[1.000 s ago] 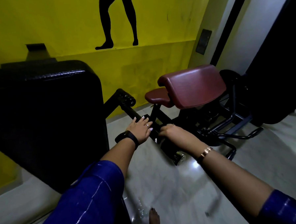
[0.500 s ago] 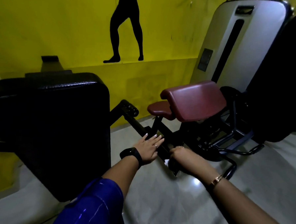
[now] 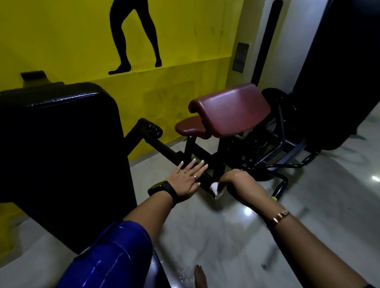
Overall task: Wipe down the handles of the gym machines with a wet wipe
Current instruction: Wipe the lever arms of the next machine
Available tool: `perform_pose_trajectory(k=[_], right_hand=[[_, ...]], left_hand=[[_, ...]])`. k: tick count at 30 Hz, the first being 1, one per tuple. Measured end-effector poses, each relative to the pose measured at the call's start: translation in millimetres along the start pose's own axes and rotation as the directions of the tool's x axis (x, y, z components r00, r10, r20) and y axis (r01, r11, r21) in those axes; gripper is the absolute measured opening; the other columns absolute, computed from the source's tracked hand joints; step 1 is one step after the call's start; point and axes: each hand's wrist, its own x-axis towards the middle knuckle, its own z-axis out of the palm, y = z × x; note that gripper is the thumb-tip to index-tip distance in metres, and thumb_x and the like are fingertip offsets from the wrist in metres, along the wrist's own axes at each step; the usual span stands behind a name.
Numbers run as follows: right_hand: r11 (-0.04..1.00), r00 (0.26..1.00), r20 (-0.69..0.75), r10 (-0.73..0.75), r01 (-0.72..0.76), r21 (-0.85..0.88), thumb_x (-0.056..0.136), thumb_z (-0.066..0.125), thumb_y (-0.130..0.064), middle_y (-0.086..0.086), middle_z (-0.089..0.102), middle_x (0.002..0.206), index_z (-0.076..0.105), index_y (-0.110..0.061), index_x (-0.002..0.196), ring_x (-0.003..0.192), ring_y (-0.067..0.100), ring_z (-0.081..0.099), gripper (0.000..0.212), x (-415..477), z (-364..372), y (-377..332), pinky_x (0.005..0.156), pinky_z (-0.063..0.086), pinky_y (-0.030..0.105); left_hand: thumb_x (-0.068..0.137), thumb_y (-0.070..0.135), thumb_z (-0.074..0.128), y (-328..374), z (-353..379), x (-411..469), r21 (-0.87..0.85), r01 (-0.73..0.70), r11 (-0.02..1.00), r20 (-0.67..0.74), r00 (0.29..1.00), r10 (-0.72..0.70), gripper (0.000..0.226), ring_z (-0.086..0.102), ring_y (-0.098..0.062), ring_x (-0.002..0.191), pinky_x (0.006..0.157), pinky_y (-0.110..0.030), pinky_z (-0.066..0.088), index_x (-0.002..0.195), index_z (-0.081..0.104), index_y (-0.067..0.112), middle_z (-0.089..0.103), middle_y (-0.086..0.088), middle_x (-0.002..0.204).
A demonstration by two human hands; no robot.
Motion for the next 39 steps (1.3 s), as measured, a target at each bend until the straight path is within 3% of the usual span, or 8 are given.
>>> perform_pose_trajectory(k=[4,9,13,20,25,30,36,39], right_hand=[[0.933,0.888,-0.339,0.310,-0.215,0.290,0.068,0.053,0.016,0.014,0.071,0.109,0.074,-0.005,0.106,0.105,0.026,0.064,0.048,-20.5,10.6,5.2,0.091,0.038,0.014],[0.912,0.881,-0.356,0.311,-0.173,0.371,0.074,0.042,-0.007,0.017,0.065,0.121,0.064,0.001,0.120,0.112,0.018,0.057,0.052,-29.1,69.5,-14.2,0.099,0.029,0.009],[0.818,0.828,-0.325,0.456,-0.246,0.520,0.088,0.054,-0.012,-0.002,0.017,0.154,0.024,-0.006,0.150,0.140,0.011,0.020,0.069,-35.2,106.1,-35.2,0.111,0.010,0.011],[0.603,0.790,-0.215,0.574,-0.230,0.764,0.084,0.054,-0.037,0.004,-0.006,0.161,-0.019,-0.024,0.145,0.148,0.012,0.004,0.096,-29.1,140.1,-85.4,0.119,0.015,0.026],[0.701,0.764,-0.338,0.550,-0.202,0.684,0.090,0.049,-0.026,0.000,-0.020,0.157,-0.012,-0.021,0.147,0.140,-0.005,-0.023,0.084,-14.4,134.2,-72.3,0.116,0.002,0.018],[0.541,0.721,-0.215,0.658,-0.255,0.801,0.096,0.050,-0.020,0.008,-0.006,0.161,-0.015,-0.015,0.149,0.148,0.015,0.006,0.084,-14.5,136.6,-59.3,0.105,0.011,0.005],[0.915,0.828,-0.465,0.313,-0.131,0.382,0.089,0.040,-0.026,0.012,0.004,0.161,0.015,-0.003,0.152,0.149,0.027,-0.007,0.071,-20.0,136.7,-46.6,0.120,0.003,0.027],[0.974,0.842,-0.498,0.208,-0.134,0.180,0.092,0.039,-0.024,0.014,0.042,0.147,0.046,-0.002,0.140,0.138,0.033,0.032,0.053,-8.1,116.2,-23.4,0.115,0.023,0.033]], left_hand=[[0.106,0.035,0.025,15.9,1.9,4.8,-0.067,-0.107,0.992,-0.038,0.994,0.104,0.055,-0.008,-0.014,0.150,0.119,-0.035,-0.007,0.155,0.002,0.026,-0.004,0.005,0.163],[0.107,0.031,0.026,25.1,-4.0,7.6,-0.182,-0.097,0.979,-0.045,0.995,0.090,0.049,-0.001,-0.016,0.151,0.119,-0.032,-0.001,0.154,0.022,0.020,0.016,0.001,0.162],[0.106,0.029,0.030,28.7,1.0,5.2,-0.236,-0.076,0.969,-0.105,0.993,0.052,0.045,0.005,-0.016,0.150,0.119,-0.033,0.003,0.150,0.034,0.018,0.028,0.001,0.159],[0.105,0.024,0.035,28.9,10.3,1.8,-0.358,-0.102,0.928,-0.213,0.977,0.026,0.039,0.014,-0.018,0.149,0.119,-0.035,0.008,0.140,0.049,0.014,0.041,-0.001,0.151],[0.102,0.035,0.022,23.1,10.8,1.7,-0.397,-0.110,0.911,-0.186,0.982,0.037,0.051,0.016,-0.017,0.149,0.117,-0.033,0.009,0.138,0.051,0.014,0.046,-0.001,0.147],[0.093,0.051,0.006,12.6,15.8,3.8,-0.268,-0.172,0.948,-0.179,0.976,0.127,0.071,0.012,-0.017,0.150,0.119,-0.034,0.006,0.149,0.038,0.021,0.035,0.001,0.155],[0.077,0.071,-0.026,-13.7,11.3,16.0,-0.074,-0.301,0.951,-0.065,0.953,0.296,0.082,-0.009,-0.005,0.143,0.119,-0.034,-0.005,0.147,-0.005,0.034,0.000,0.011,0.159],[0.084,0.071,-0.016,-15.7,21.3,17.7,-0.150,-0.325,0.934,-0.144,0.942,0.304,0.089,-0.004,-0.011,0.145,0.120,-0.033,0.000,0.153,0.011,0.022,0.015,0.002,0.161]])
